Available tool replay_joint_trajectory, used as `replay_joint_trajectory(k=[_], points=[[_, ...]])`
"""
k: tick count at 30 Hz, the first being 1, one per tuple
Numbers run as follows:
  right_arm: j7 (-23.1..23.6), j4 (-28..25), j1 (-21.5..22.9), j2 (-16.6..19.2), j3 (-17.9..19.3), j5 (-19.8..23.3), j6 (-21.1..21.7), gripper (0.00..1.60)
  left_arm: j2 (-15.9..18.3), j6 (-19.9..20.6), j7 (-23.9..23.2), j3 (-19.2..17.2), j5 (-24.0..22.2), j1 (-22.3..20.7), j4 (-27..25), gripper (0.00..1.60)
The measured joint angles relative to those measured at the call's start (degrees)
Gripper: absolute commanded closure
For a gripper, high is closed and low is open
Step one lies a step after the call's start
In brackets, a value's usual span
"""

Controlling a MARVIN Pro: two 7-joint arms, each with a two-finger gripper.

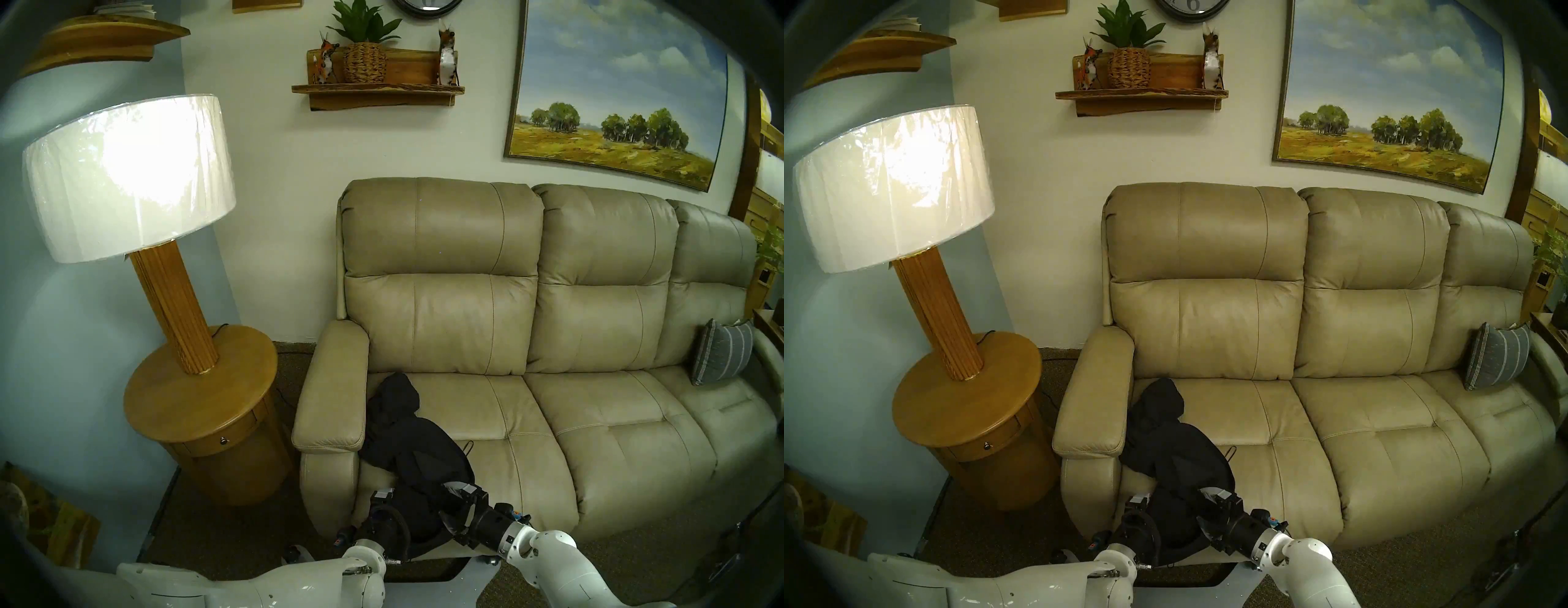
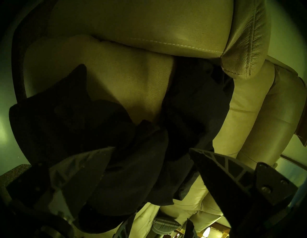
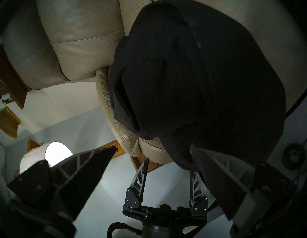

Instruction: Drape jacket on sofa arm

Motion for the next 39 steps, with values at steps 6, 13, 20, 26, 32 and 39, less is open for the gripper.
replay_joint_trajectory(k=[6,13,20,26,32,39], points=[[-0.01,0.08,0.03,0.00,0.01,0.00,0.00,0.00,1.18,0.98,1.82,0.56,-0.11,0.06,-0.40,0.00],[-0.02,0.13,0.06,-0.01,0.01,0.00,0.00,0.00,2.84,1.91,3.17,0.59,-0.92,1.02,-0.69,0.00],[-0.32,0.70,-0.05,0.11,-0.04,-0.20,-0.11,0.00,4.73,3.22,4.24,0.65,-0.96,2.30,-1.45,0.00],[-1.43,2.53,-0.79,0.74,-0.25,-1.33,-0.69,0.00,6.21,4.05,3.96,0.61,-0.96,3.32,-2.37,0.00],[-2.98,4.70,-1.61,1.55,-0.34,-2.68,-1.61,0.00,7.61,4.82,3.20,0.56,-0.96,4.16,-3.63,0.00],[-4.39,6.16,-1.57,1.08,-1.08,-4.11,-2.82,0.00,9.37,5.24,1.97,0.49,-0.96,5.53,-4.83,0.00]])
